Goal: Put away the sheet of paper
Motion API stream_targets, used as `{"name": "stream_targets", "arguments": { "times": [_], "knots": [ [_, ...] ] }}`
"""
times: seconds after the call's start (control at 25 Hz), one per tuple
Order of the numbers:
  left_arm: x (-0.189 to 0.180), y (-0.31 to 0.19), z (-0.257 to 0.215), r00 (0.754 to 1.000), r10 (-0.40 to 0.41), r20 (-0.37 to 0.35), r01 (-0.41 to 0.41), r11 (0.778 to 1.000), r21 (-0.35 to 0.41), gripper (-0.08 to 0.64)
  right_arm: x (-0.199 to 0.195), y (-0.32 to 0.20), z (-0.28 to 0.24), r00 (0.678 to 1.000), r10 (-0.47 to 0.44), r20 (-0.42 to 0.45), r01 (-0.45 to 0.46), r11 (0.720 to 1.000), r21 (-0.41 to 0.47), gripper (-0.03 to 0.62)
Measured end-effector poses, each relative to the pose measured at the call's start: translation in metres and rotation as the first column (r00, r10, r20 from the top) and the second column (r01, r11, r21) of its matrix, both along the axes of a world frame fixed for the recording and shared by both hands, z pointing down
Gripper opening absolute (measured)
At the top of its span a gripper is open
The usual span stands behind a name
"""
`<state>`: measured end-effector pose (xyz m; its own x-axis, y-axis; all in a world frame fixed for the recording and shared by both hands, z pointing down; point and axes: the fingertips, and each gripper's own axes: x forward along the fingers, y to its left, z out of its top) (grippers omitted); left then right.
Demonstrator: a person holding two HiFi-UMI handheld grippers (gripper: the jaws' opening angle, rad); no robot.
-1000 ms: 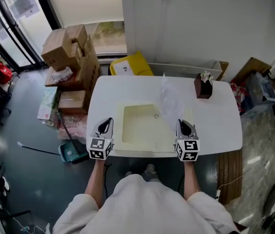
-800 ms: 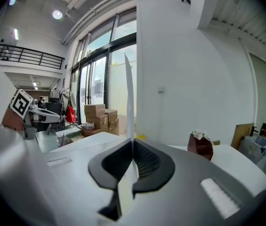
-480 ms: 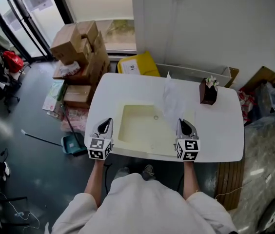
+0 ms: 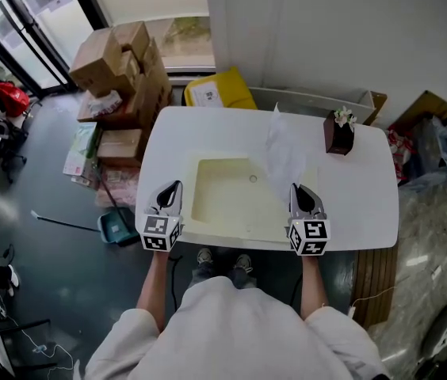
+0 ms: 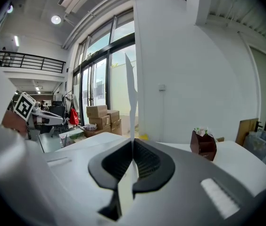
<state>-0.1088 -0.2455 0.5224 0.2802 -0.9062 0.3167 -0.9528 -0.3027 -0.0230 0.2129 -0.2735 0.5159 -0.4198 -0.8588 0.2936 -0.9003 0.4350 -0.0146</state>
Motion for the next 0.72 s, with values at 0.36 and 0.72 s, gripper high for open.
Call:
{"name": "stream_targets", "arguments": {
  "times": [0.36, 0.72],
  "knots": [
    [-0.020, 0.005, 0.019, 0.999, 0.027, -0.020, -0.027, 0.999, -0.030, 0.005, -0.025, 0.013, -0.008, 1.000, -0.016, 0.011, 0.016, 1.000, -0.003, 0.002],
    [-0.030, 0.011, 0.036, 0.999, 0.034, -0.036, -0.036, 0.998, -0.056, 0.005, -0.039, 0.023, -0.024, 0.998, -0.056, 0.010, 0.056, 0.998, 0.023, 0.002]
  ]
}}
